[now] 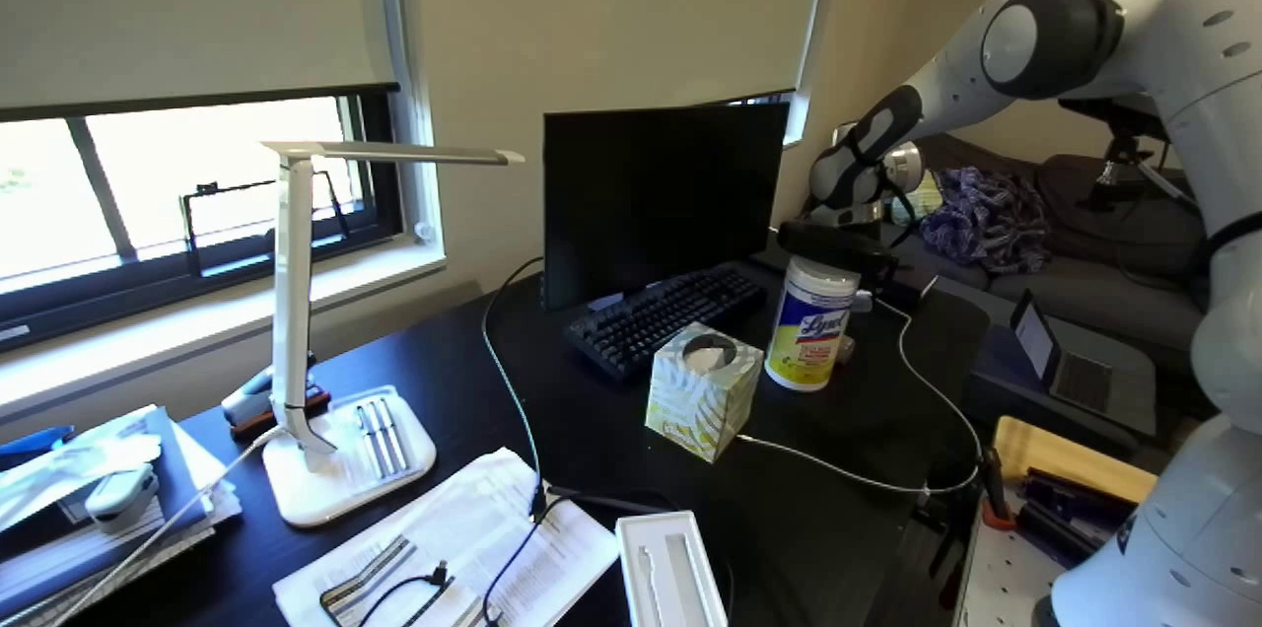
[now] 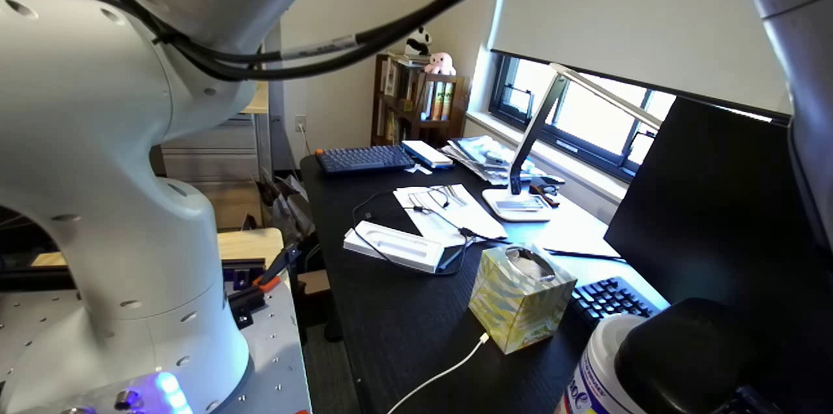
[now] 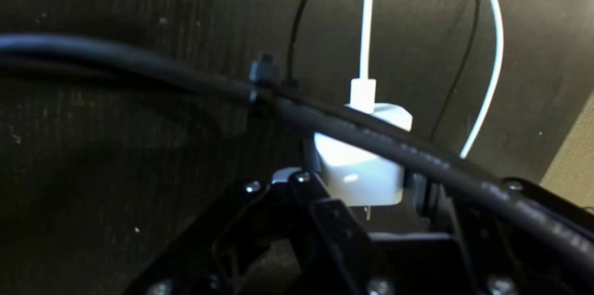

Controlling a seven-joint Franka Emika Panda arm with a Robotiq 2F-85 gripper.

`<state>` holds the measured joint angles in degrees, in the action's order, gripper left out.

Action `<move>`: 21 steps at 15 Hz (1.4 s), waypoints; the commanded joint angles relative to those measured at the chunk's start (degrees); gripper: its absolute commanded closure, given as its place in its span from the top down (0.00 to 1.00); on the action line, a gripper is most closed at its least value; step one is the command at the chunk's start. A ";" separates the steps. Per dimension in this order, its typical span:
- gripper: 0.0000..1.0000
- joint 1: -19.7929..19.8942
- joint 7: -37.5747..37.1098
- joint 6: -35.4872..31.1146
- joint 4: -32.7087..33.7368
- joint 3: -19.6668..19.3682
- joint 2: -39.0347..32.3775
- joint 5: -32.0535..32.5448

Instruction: Pick up the white charger and move it from the left side of the laptop to the right side

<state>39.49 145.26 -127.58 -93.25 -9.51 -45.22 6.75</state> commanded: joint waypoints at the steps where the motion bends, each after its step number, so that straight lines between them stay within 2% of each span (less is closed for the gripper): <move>1: 0.22 -0.11 -0.03 -6.91 0.51 -0.21 -2.35 0.46; 6: 0.22 2.41 2.14 -10.17 1.15 2.79 -4.69 -2.54; 11: 0.22 6.33 0.94 -11.03 0.72 7.07 -3.81 -11.08; 14: 0.22 6.72 1.20 -13.75 0.42 7.43 -4.13 -11.45; 15: 0.72 6.71 1.01 -13.53 0.42 7.39 -4.12 -11.17; 16: 0.73 6.44 1.13 -12.69 0.54 7.03 -4.06 -10.36; 20: 0.97 6.62 1.32 -6.75 1.37 7.07 -3.33 -10.34; 21: 0.99 6.92 1.52 -4.94 1.63 7.31 -2.98 -10.81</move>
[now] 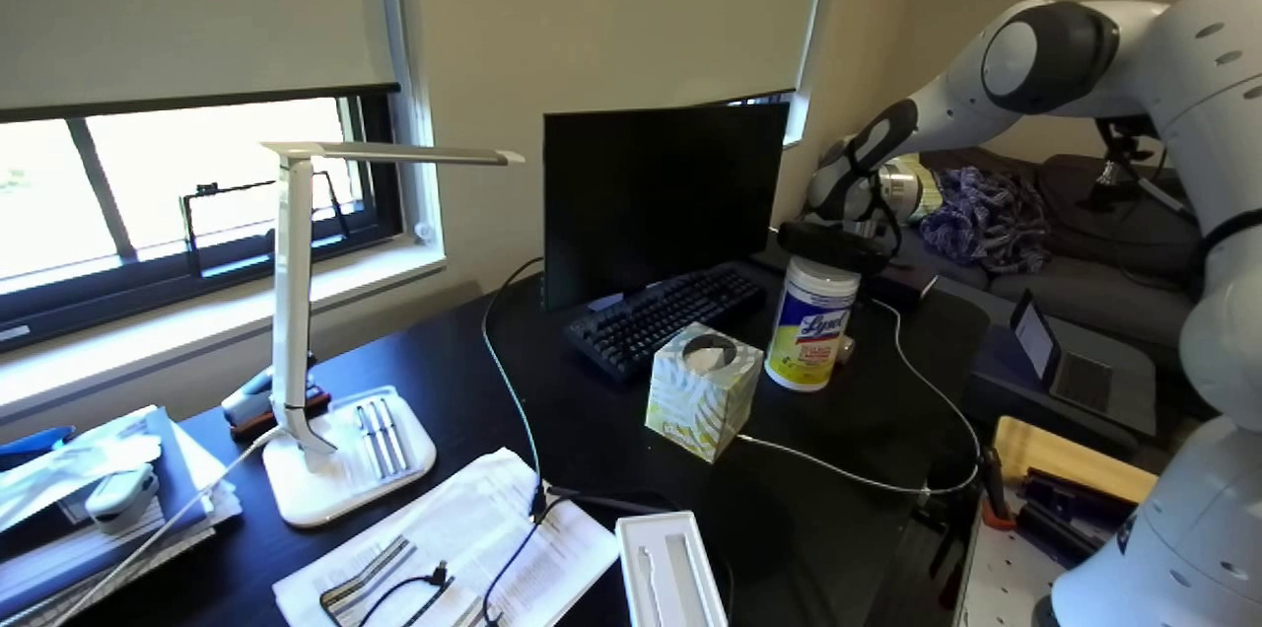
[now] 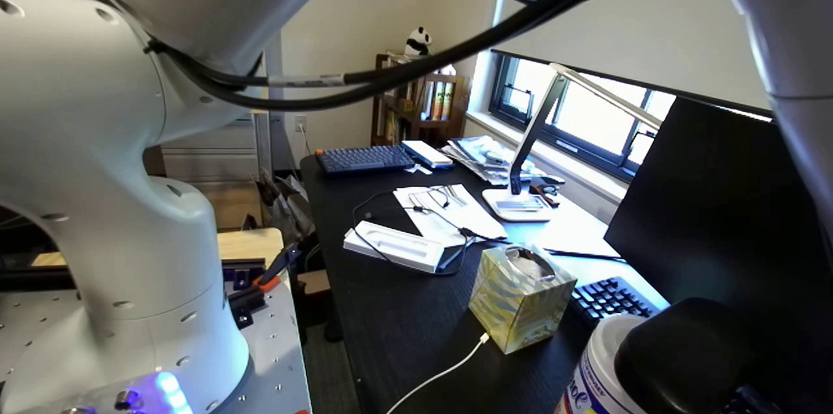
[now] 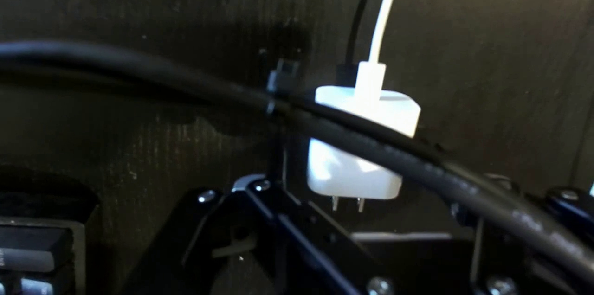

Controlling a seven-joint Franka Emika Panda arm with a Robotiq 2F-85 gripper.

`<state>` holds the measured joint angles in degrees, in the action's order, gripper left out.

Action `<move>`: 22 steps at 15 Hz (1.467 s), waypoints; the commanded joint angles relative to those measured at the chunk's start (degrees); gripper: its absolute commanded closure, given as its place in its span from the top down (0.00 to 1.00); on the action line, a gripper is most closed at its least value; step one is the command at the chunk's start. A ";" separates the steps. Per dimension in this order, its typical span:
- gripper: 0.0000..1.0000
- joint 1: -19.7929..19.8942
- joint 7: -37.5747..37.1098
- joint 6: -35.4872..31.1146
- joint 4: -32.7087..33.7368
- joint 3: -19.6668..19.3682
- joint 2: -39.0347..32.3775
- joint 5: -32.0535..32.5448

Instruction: Pick up the white charger and move it from the left side of the laptop to the right side

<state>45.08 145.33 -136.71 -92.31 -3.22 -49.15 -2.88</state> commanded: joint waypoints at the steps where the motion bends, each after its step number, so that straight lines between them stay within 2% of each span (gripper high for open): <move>1: 1.00 1.36 1.43 5.41 0.93 0.95 1.18 -1.34; 9: 1.00 1.64 0.99 12.57 5.03 0.65 4.10 -2.50; 13: 1.00 2.16 2.93 17.27 4.86 1.24 10.49 -4.63; 21: 1.00 -1.83 6.86 30.26 5.20 -0.70 25.42 -4.07; 22: 1.00 2.84 3.83 31.00 4.95 7.17 27.16 0.05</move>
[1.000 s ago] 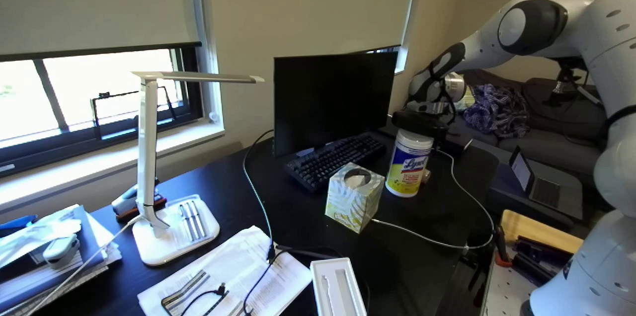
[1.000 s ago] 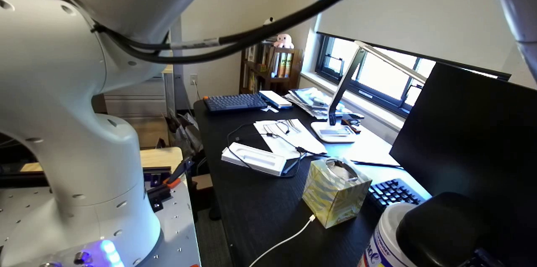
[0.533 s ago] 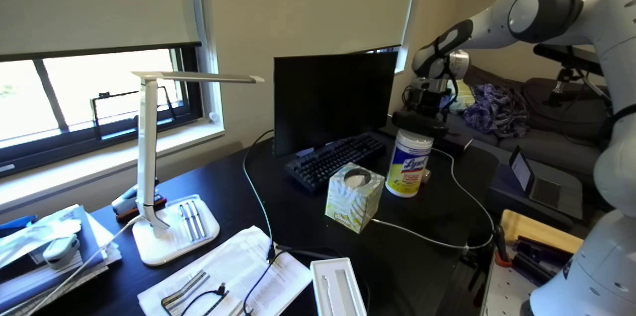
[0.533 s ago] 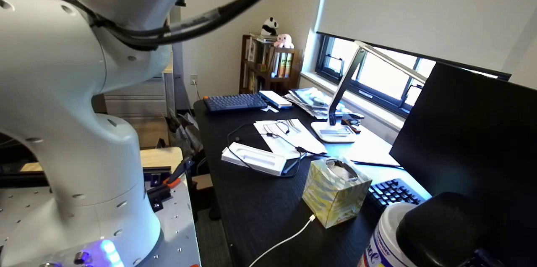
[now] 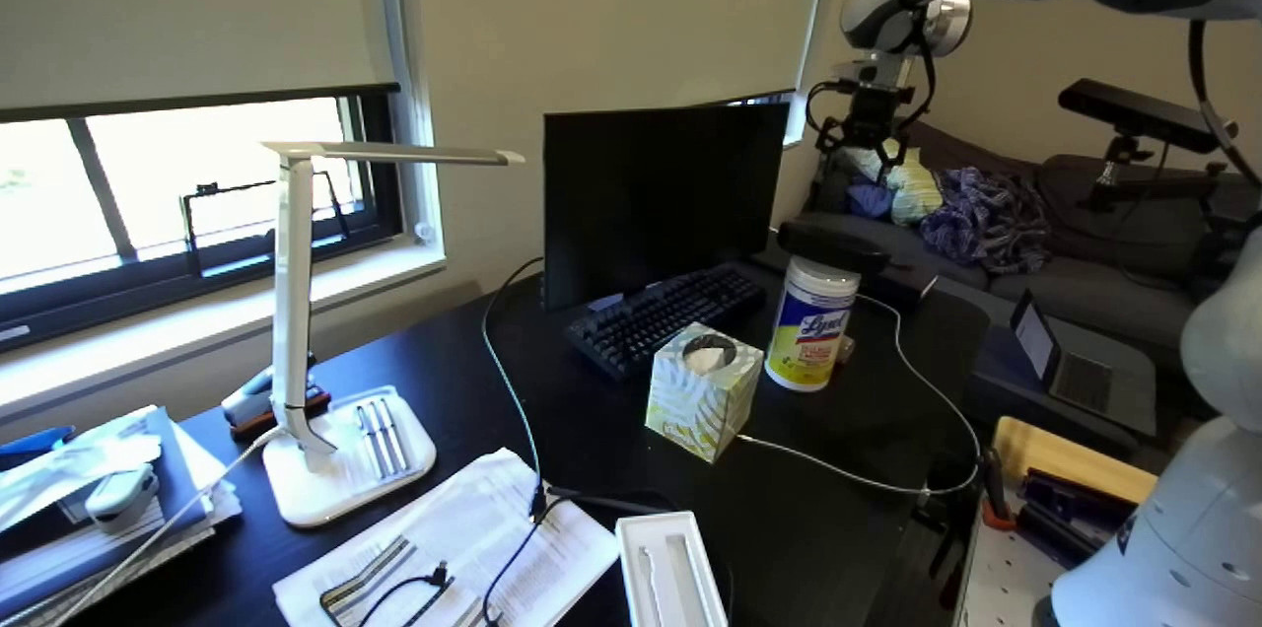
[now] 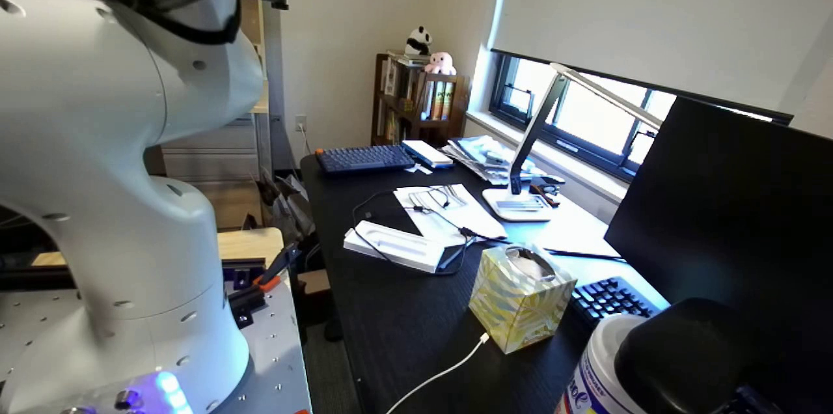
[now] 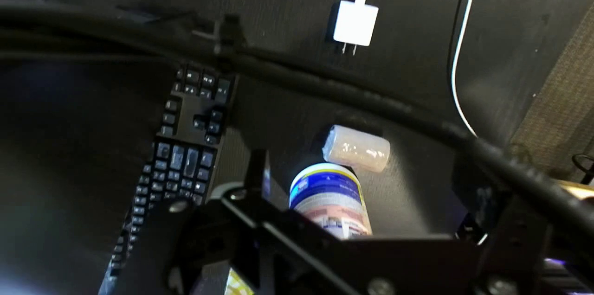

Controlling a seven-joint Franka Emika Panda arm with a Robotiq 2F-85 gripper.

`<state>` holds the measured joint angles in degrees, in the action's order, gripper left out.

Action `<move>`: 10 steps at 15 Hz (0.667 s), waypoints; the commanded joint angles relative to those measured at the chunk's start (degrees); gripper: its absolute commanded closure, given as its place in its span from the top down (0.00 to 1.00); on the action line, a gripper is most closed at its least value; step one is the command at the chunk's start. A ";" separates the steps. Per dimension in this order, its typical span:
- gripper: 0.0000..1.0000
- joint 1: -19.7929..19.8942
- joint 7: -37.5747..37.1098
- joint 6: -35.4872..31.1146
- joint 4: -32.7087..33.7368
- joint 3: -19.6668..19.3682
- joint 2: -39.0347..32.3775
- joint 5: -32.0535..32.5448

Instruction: Pick up the white charger and move it from the left side of the laptop to the right side

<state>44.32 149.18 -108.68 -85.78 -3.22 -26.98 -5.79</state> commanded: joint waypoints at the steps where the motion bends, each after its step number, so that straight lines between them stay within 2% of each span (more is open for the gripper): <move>1: 1.00 3.64 0.05 3.97 -1.41 8.66 5.97 3.84; 2: 1.00 5.30 0.01 4.48 -1.54 12.36 7.01 5.28; 3: 1.00 7.83 -0.02 4.91 -1.46 17.75 7.50 7.42; 5: 1.00 10.42 -0.06 6.21 -1.07 26.40 7.31 10.85; 7: 1.00 13.66 -0.08 4.80 -2.64 35.17 7.10 14.02; 10: 1.00 19.16 -0.13 2.01 -8.72 48.52 7.46 19.07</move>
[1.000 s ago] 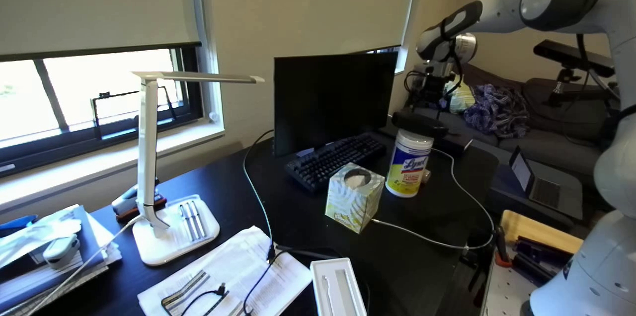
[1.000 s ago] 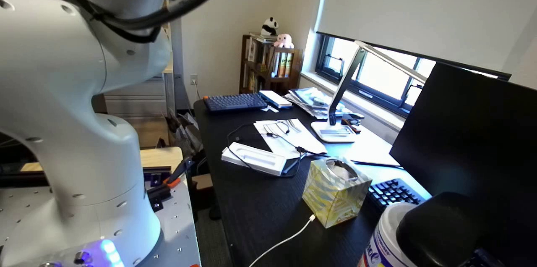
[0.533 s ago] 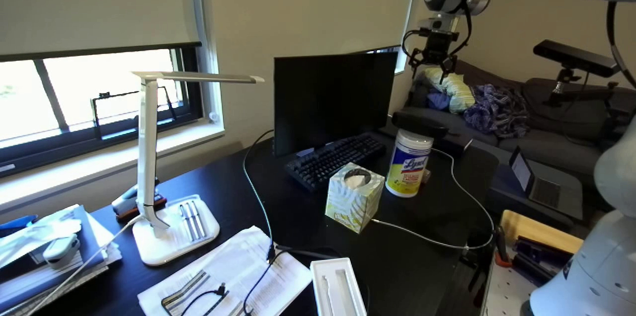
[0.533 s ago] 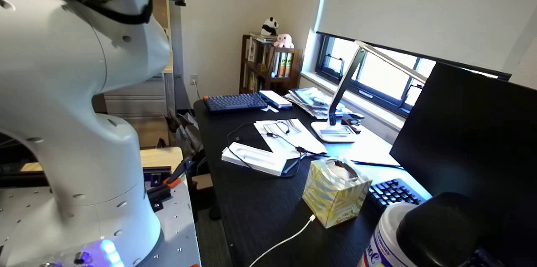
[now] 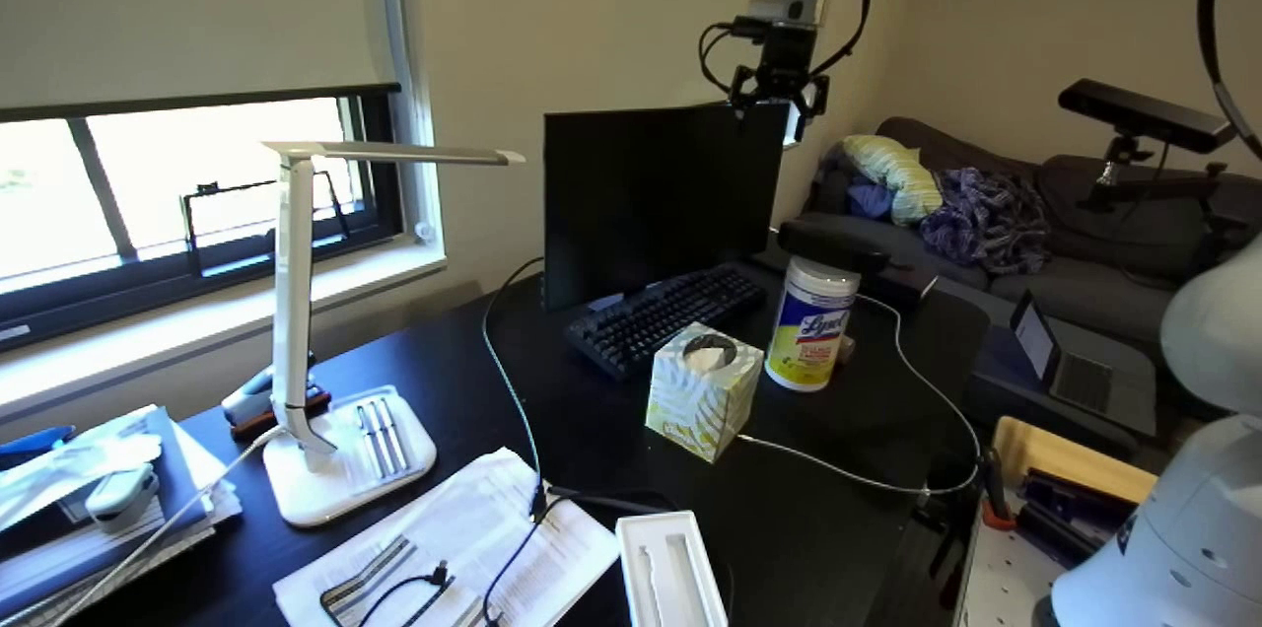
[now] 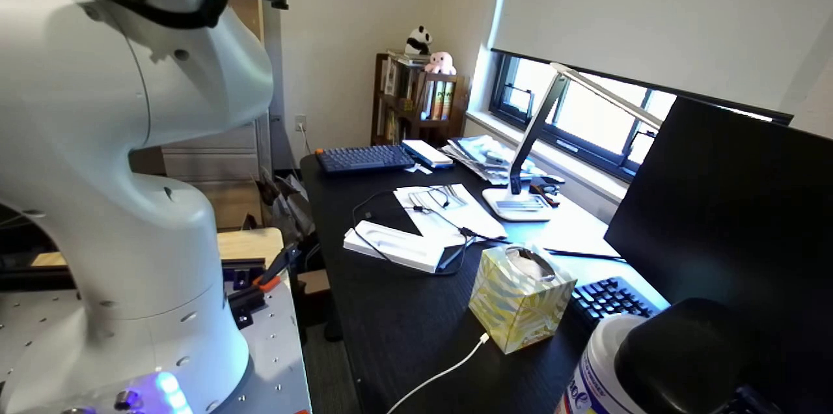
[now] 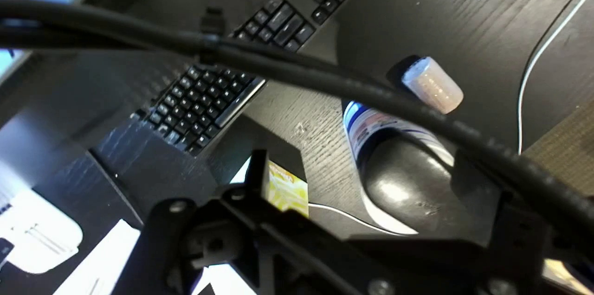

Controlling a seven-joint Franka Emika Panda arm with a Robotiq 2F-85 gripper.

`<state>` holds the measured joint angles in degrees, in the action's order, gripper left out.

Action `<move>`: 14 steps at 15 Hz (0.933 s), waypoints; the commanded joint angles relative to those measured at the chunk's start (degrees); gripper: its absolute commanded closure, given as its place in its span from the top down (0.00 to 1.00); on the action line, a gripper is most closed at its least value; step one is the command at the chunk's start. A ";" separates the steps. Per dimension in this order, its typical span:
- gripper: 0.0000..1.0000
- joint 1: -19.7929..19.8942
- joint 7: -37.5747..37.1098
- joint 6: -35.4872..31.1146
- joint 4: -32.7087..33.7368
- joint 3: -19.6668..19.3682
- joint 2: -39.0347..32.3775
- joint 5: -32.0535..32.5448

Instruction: Pick up the white charger and move it from the left side of the laptop to the right side

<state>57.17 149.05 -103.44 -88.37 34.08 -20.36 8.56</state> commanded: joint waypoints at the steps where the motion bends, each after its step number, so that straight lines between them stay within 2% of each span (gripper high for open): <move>1: 1.00 8.62 -0.01 -3.87 -7.48 15.73 -0.19 7.13; 3: 1.00 14.78 -0.03 -0.94 -8.99 24.40 -3.98 11.37; 4: 1.00 8.21 -0.07 -1.05 -7.21 17.25 -1.00 7.85; 5: 1.00 9.25 -0.33 -1.02 -8.23 18.86 -1.33 8.31; 11: 1.00 8.56 -0.33 -1.02 -7.76 17.55 -1.31 8.31; 12: 1.00 1.10 -0.65 -2.67 -9.34 7.65 4.13 1.92; 13: 1.00 0.53 -3.20 -6.18 -12.42 6.08 7.03 -0.88; 14: 1.00 -1.28 -3.90 -10.89 -17.48 2.58 11.62 -5.60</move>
<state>61.22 148.03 -105.93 -96.61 45.42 -19.57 12.02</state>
